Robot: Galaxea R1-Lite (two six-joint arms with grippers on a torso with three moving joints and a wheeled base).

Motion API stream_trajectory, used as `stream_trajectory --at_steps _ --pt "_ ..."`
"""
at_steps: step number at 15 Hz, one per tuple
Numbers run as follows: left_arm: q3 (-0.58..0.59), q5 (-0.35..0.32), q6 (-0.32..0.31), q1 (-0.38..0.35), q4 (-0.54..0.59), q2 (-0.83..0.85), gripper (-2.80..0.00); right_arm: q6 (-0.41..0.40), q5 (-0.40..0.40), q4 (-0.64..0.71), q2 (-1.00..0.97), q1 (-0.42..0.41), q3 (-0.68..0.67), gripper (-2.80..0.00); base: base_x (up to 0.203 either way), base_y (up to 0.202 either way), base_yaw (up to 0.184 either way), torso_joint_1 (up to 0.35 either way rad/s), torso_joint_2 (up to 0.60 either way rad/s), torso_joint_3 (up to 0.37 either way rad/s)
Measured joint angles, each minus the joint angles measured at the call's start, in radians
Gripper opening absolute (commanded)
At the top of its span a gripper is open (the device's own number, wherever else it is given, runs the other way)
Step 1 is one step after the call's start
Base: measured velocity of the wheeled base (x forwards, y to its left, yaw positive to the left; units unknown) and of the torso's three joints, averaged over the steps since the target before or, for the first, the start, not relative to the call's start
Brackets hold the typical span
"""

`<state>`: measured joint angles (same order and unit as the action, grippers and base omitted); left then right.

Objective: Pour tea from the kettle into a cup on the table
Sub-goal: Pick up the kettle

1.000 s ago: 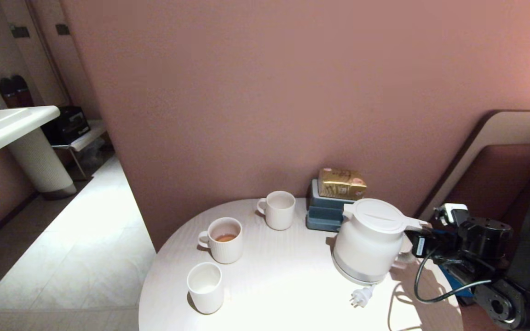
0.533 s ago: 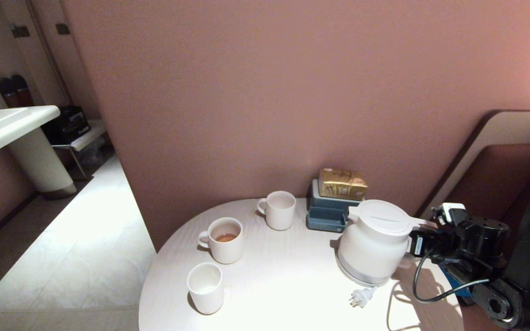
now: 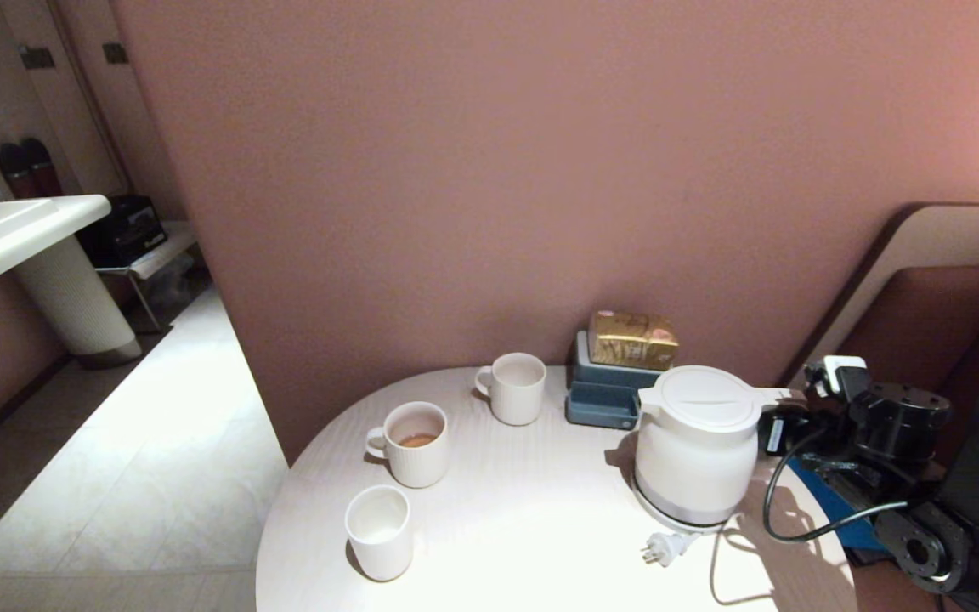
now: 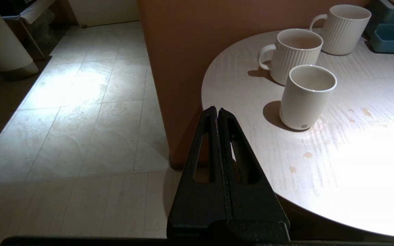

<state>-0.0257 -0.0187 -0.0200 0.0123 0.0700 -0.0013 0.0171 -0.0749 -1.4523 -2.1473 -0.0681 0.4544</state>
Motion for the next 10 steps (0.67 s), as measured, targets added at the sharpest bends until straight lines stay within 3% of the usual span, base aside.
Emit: stream_trajectory --at_steps 5,10 --pt "0.000 0.000 0.001 0.000 0.000 0.000 -2.80 0.007 0.000 0.087 0.073 0.001 0.041 -2.80 0.000 0.000 0.000 0.000 0.00 0.000" --pt "0.000 0.000 0.000 0.000 0.000 0.000 -2.80 0.037 -0.004 0.265 0.176 0.016 0.119 -2.80 0.000 0.000 0.000 0.000 0.00 0.000"
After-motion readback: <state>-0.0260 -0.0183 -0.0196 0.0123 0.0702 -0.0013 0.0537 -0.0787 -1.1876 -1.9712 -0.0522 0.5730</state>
